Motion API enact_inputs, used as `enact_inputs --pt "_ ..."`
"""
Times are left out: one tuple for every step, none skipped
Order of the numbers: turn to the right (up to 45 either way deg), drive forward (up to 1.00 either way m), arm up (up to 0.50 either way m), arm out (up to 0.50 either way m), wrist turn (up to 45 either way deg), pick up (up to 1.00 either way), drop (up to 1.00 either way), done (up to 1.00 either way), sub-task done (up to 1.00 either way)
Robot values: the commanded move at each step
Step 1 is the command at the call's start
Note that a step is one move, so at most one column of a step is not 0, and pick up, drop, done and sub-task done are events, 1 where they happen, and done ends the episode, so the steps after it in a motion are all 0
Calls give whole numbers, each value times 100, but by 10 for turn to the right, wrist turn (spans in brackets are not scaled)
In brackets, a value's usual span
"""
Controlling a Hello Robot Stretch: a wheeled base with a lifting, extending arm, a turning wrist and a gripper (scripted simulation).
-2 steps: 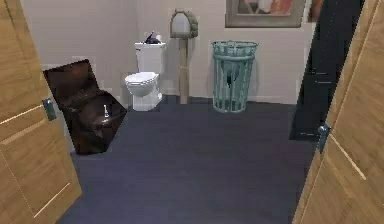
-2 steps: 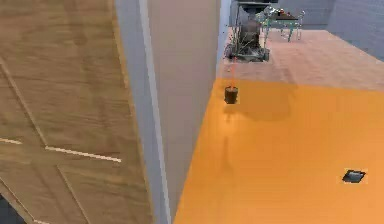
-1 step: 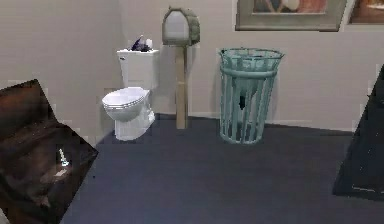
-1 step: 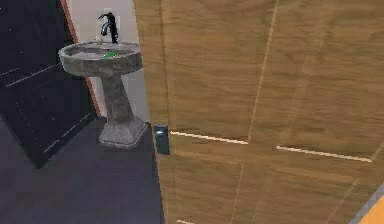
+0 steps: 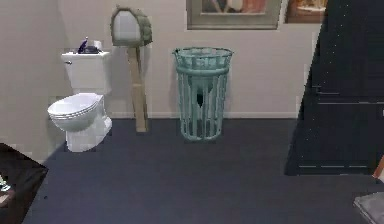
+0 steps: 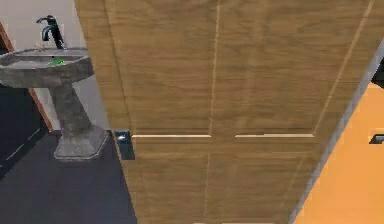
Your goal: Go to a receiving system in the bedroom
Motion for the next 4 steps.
enact_inputs --pt "0 50 0 0 0 0 0 0 0" --pt "450 0 0 0 0 0 0 0 0" --pt "30 0 0 0 0 0 0 0 0" --pt "0 15 0 0 0 0 0 0 0"
